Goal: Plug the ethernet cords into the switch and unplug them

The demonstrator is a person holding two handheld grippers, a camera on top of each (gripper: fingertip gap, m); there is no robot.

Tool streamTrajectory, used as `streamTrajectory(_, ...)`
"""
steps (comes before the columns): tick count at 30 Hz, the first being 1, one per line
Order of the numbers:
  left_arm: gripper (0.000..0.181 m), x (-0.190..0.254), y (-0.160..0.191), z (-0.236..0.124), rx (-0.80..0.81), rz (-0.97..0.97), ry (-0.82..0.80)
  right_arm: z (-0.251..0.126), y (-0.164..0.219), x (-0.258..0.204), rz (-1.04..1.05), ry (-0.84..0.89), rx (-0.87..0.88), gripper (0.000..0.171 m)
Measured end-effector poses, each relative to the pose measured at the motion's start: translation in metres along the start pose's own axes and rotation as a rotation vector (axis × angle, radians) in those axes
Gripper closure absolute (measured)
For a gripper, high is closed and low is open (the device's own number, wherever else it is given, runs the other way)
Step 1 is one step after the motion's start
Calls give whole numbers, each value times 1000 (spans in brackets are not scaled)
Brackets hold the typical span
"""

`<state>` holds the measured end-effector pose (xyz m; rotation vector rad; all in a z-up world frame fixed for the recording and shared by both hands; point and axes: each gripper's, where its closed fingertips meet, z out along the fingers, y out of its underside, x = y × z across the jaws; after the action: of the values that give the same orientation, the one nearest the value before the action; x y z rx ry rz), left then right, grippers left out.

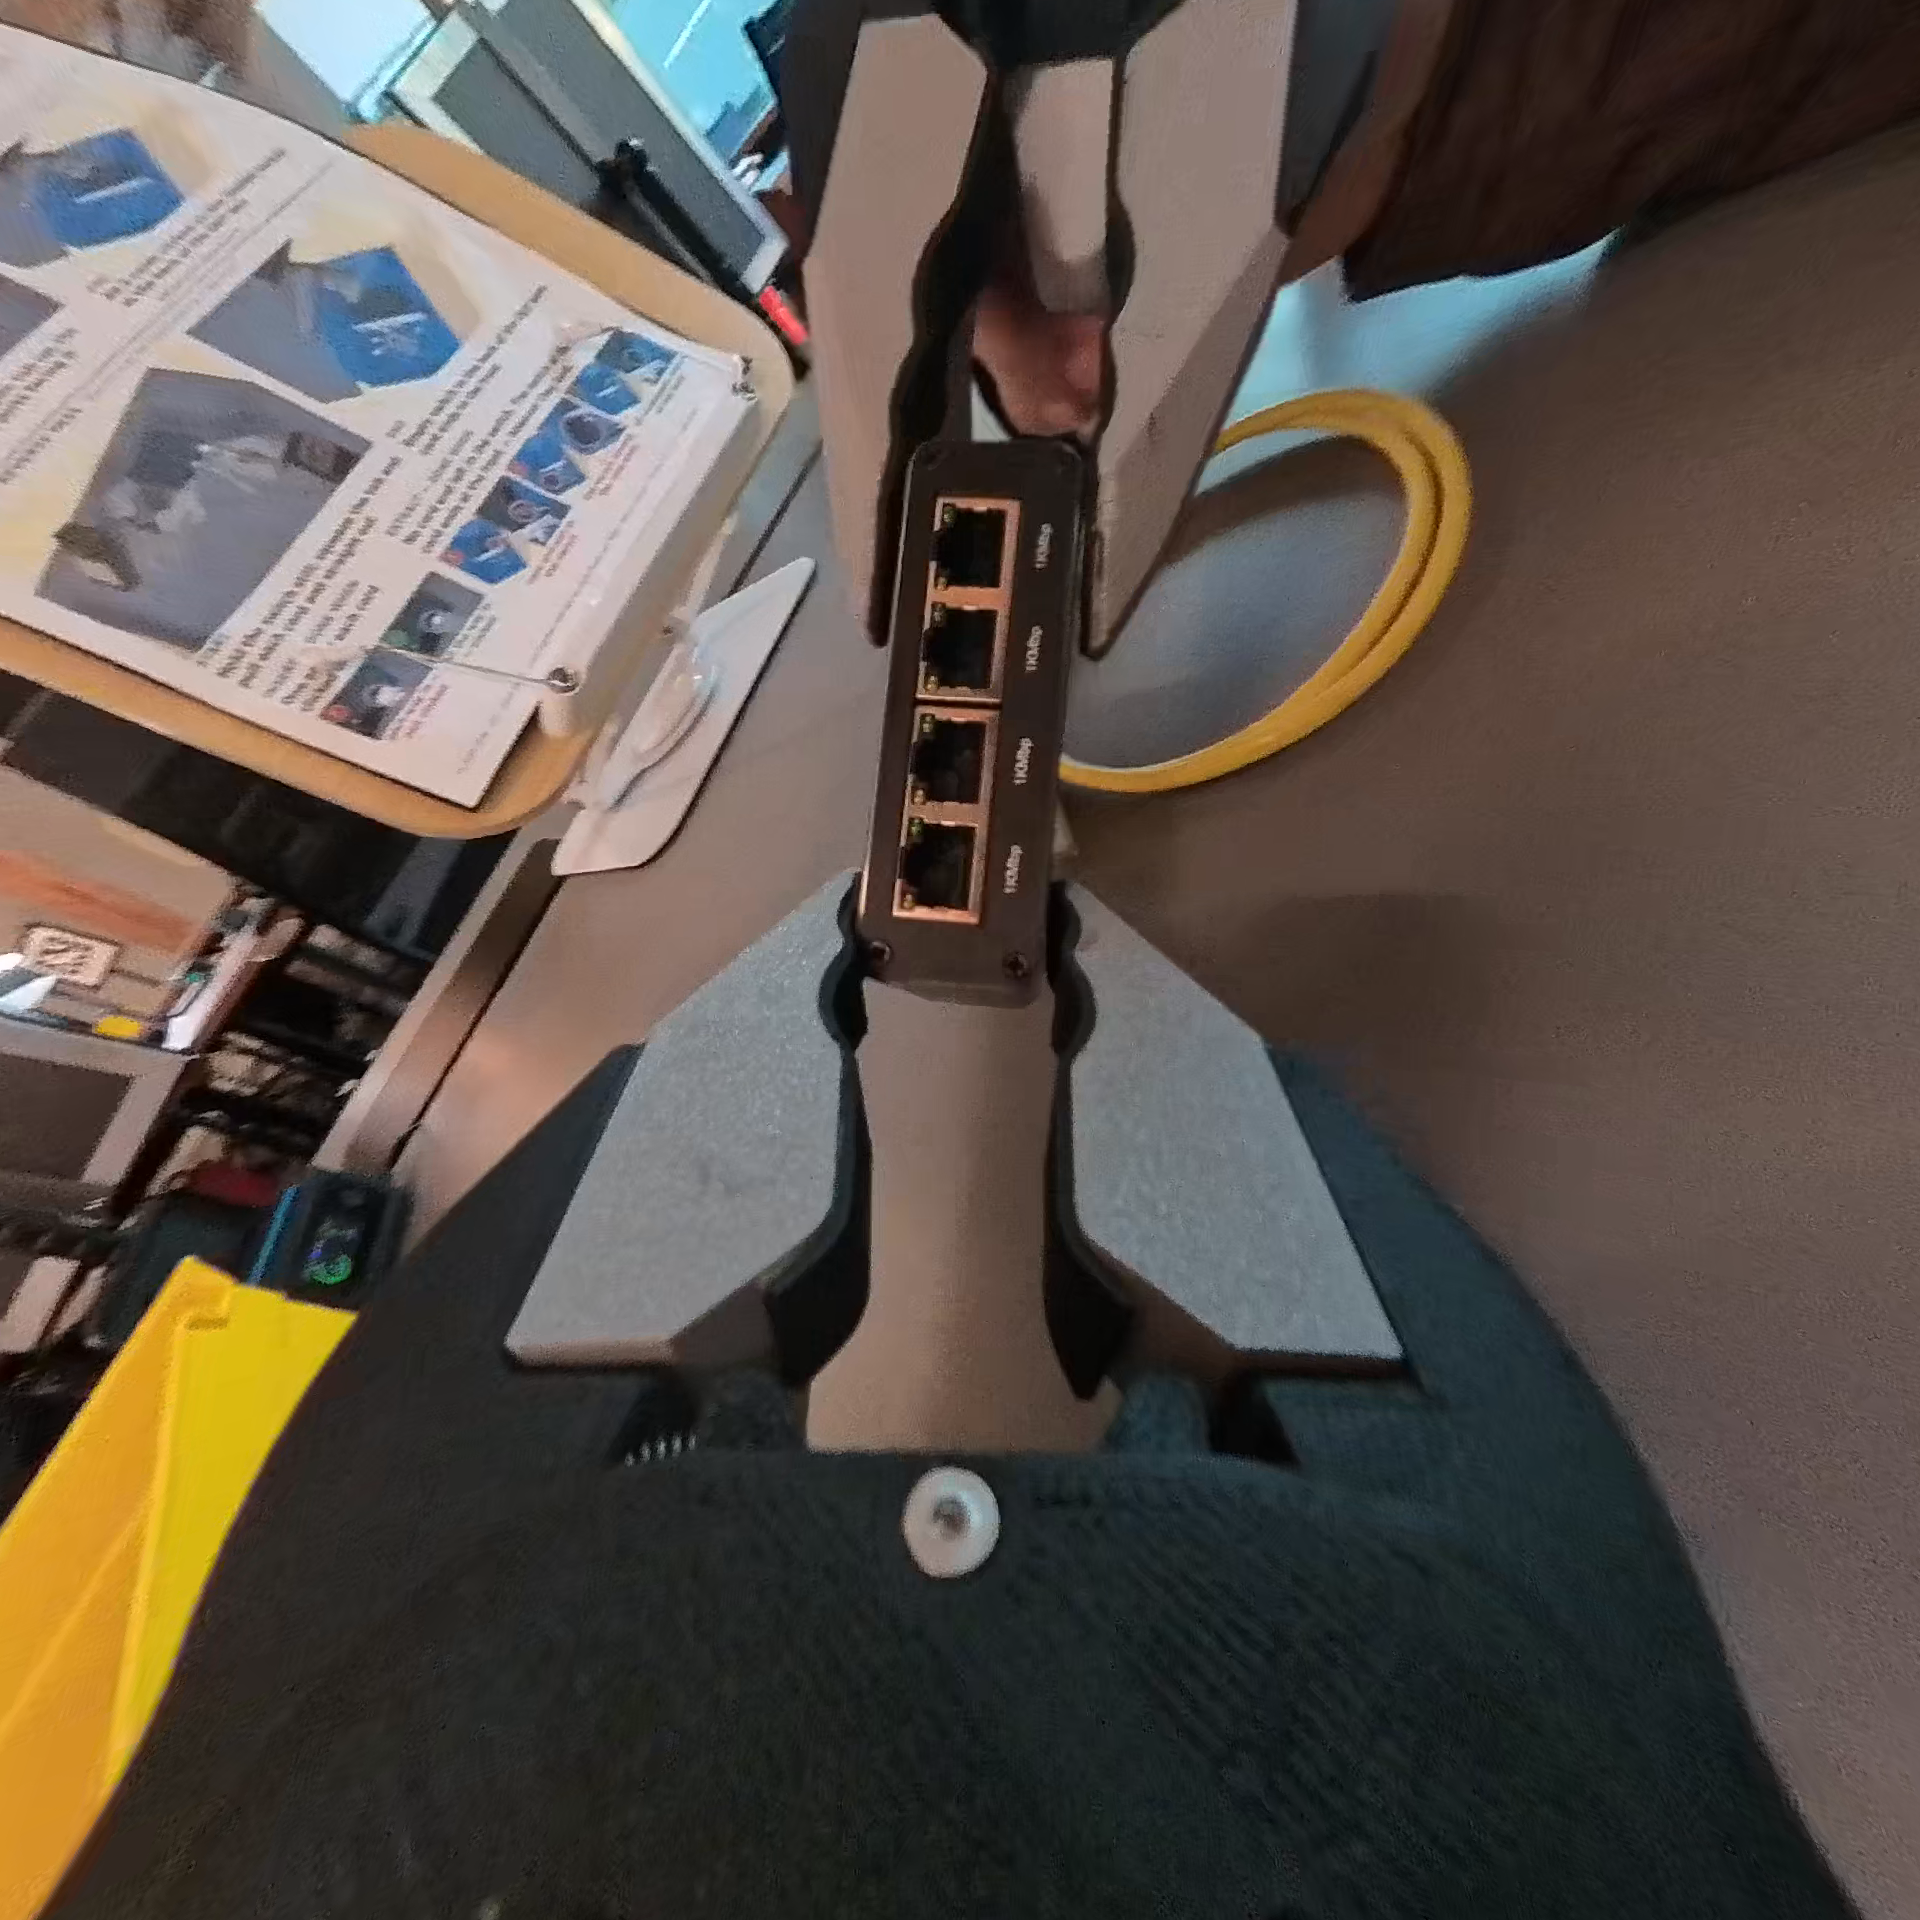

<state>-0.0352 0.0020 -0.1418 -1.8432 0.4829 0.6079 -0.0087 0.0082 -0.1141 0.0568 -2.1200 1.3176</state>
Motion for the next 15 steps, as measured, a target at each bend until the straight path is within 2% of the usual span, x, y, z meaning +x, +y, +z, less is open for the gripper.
streamTrajectory(4,150,-10,11,4,-102,97,-116,3,19,10,35,67,-110,139)
streamTrajectory(8,150,-7,15,8,-153,162,-138,14,36,8,37,79,-223,130)
streamTrajectory(11,150,-1,14,9,-155,192,-122,21,44,6,-79,106,-287,136)
streamTrajectory(15,151,3,12,12,-97,155,-90,18,39,5,-206,107,-271,139)
